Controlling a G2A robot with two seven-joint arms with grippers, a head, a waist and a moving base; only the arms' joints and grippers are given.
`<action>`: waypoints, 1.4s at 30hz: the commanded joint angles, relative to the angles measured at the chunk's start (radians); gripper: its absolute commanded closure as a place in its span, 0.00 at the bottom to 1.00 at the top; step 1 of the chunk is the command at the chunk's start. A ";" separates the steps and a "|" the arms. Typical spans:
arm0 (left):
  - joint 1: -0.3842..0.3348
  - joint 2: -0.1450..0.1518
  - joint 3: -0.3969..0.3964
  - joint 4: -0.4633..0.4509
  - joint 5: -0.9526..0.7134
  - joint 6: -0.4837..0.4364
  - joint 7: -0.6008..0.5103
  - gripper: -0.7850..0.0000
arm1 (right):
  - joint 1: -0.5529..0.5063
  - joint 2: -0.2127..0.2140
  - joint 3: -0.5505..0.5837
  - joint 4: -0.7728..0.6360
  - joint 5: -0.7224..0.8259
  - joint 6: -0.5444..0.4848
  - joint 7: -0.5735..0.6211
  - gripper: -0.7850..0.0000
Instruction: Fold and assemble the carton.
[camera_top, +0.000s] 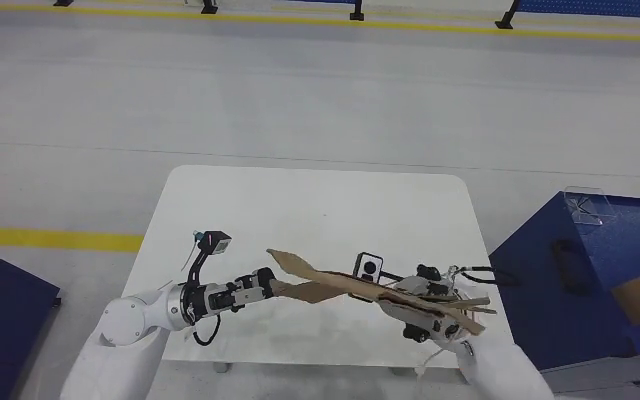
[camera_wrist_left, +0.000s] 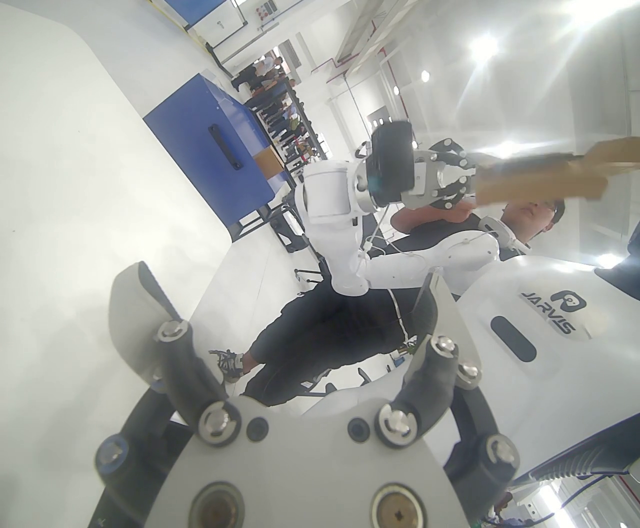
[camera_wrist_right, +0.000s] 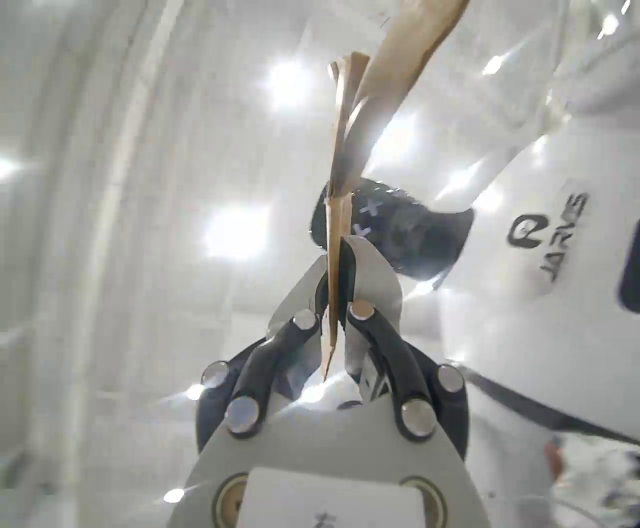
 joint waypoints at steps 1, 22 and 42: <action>0.000 0.000 0.000 0.000 0.000 0.000 0.000 0.00 | 0.010 -0.005 -0.067 -0.010 0.339 0.118 -0.112 1.00; 0.000 0.000 0.000 0.000 0.000 0.000 0.000 0.00 | 0.001 -0.032 0.153 0.017 -0.656 -0.684 0.294 1.00; 0.000 0.000 0.000 0.000 0.000 0.000 0.000 0.00 | -0.188 -0.039 0.459 -0.160 -1.514 -1.565 -0.054 1.00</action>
